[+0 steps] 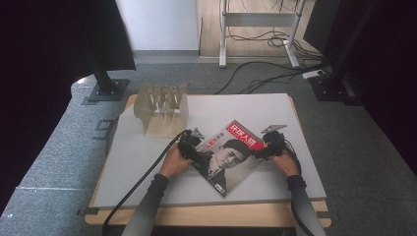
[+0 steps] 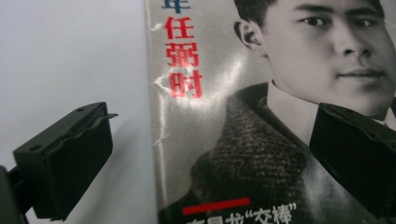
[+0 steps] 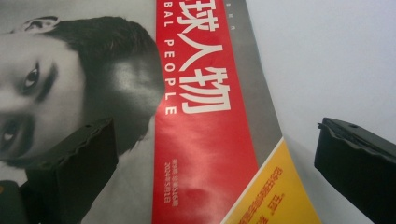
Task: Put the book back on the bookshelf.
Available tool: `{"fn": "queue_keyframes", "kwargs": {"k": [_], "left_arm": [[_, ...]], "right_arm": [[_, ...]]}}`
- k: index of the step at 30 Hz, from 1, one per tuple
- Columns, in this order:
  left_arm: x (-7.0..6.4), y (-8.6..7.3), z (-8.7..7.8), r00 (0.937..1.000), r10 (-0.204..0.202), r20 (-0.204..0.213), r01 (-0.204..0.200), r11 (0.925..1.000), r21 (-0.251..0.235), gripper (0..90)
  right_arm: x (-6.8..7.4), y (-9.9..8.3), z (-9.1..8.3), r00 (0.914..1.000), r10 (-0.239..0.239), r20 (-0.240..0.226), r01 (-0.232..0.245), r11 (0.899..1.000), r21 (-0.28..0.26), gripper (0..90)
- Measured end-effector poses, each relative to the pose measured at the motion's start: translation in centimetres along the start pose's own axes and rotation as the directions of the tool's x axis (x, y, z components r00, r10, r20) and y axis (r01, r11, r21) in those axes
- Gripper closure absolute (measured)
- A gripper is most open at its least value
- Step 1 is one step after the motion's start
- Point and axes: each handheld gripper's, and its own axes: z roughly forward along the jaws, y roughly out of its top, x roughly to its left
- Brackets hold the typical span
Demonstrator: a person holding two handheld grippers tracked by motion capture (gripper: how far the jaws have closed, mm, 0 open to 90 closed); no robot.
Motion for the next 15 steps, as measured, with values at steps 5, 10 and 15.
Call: {"fn": "queue_keyframes", "kwargs": {"k": [5, 10, 15], "left_arm": [[-0.5, 0.0, 0.2, 0.9998, 0.011, 0.015, -0.011, 0.9999, -0.002, 0.0], [-1.5, -0.1, 0.2, 0.9996, 0.026, 0.010, -0.026, 0.9996, 0.010, 0.0], [-2.0, -0.5, 0.0, 0.9997, 0.023, 0.008, -0.023, 0.9997, 0.001, 0.0]], "right_arm": [[0.1, -0.3, 0.6, 0.9993, 0.006, -0.037, -0.006, 1.000, 0.001, 0.4], [0.3, -0.6, 0.4, 0.9987, 0.010, -0.050, -0.011, 1.000, -0.017, 2.8], [0.8, -1.0, 0.0, 0.9986, -0.008, -0.053, 0.008, 1.000, -0.012, 3.0]]}}
